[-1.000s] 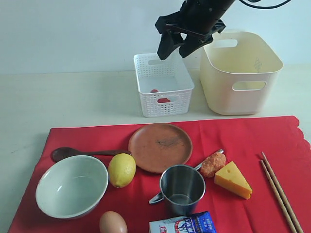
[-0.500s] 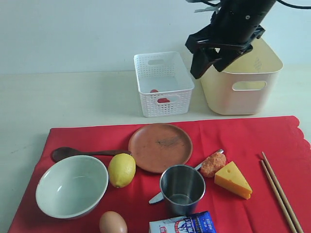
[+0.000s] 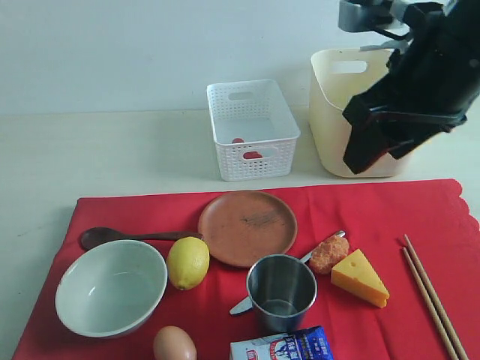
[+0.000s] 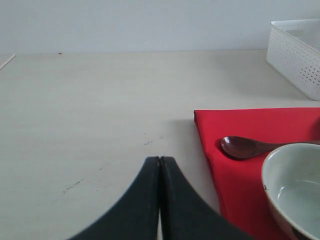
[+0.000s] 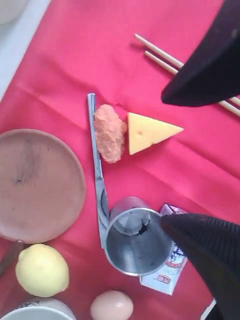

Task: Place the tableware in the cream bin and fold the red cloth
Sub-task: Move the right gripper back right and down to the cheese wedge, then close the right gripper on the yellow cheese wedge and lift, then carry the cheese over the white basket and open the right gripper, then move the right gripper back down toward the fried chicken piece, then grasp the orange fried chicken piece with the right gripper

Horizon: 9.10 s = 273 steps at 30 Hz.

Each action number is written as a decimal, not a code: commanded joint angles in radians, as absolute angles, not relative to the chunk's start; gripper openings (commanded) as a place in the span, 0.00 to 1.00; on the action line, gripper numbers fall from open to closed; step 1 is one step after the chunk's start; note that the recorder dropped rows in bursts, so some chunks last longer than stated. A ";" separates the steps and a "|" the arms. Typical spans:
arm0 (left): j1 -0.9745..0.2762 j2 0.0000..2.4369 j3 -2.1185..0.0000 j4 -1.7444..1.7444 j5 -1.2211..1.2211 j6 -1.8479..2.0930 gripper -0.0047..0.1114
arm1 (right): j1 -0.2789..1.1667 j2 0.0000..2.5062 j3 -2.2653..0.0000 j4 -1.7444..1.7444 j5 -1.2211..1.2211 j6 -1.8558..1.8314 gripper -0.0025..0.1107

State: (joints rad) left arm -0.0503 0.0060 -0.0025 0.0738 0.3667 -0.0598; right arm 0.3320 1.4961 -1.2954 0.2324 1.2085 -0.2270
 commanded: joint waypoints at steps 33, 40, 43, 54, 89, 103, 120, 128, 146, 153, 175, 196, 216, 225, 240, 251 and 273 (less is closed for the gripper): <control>-0.048 0.000 0.000 0.075 0.359 -0.061 0.04 | 0.337 1.608 -0.843 0.271 0.775 -0.570 0.61; -0.048 0.000 0.000 0.075 0.359 -0.061 0.04 | 0.337 1.681 -0.845 0.211 0.704 -0.465 0.61; -0.048 0.000 0.000 0.075 0.359 -0.061 0.04 | 0.337 1.701 -0.845 0.207 0.699 -0.465 0.61; -0.048 0.000 0.000 0.075 0.359 -0.061 0.04 | 0.337 1.778 -0.845 0.285 0.615 -0.463 0.61; -0.048 0.000 0.000 0.075 0.359 -0.061 0.04 | 0.337 1.798 -1.054 0.122 0.974 -0.337 0.02; -0.048 0.000 0.000 0.075 0.359 -0.061 0.04 | 0.337 1.488 -1.054 0.208 0.839 -0.337 0.02; -0.048 0.000 0.000 0.075 0.359 -0.061 0.04 | 0.337 1.602 -1.231 0.623 0.503 -0.628 0.02; -0.048 0.000 0.000 0.075 0.359 -0.061 0.04 | 0.337 1.847 -1.455 0.623 0.499 -0.653 0.02; -0.048 0.000 0.000 0.075 0.359 -0.061 0.04 | 0.337 2.368 -1.925 0.536 0.504 -0.738 0.05; -0.048 0.000 0.000 0.075 0.359 -0.061 0.04 | 0.337 2.382 -1.932 0.462 0.509 -0.731 0.52; -0.048 0.000 0.000 0.075 0.359 -0.061 0.04 | 0.337 2.001 -1.932 0.279 1.209 -0.390 0.57; -0.048 0.000 0.000 0.075 0.359 -0.061 0.04 | 0.337 1.898 -1.656 0.226 1.221 -0.428 0.57; -0.048 0.000 0.000 0.075 0.359 -0.061 0.04 | 0.337 1.918 -1.432 0.226 1.221 -0.961 0.57; -0.048 0.000 0.000 0.075 0.359 -0.061 0.04 | 0.337 1.990 -1.430 0.217 1.221 -1.211 0.57; -0.048 0.000 0.000 0.075 0.359 -0.061 0.04 | 0.337 2.039 -1.392 0.185 1.221 -1.331 0.32; -0.048 0.000 0.000 0.075 0.359 -0.061 0.04 | 0.337 1.903 -1.297 0.182 1.221 -1.255 0.02; -0.048 0.000 0.000 0.075 0.359 -0.061 0.04 | 0.337 1.908 -1.171 0.252 1.056 -1.371 0.37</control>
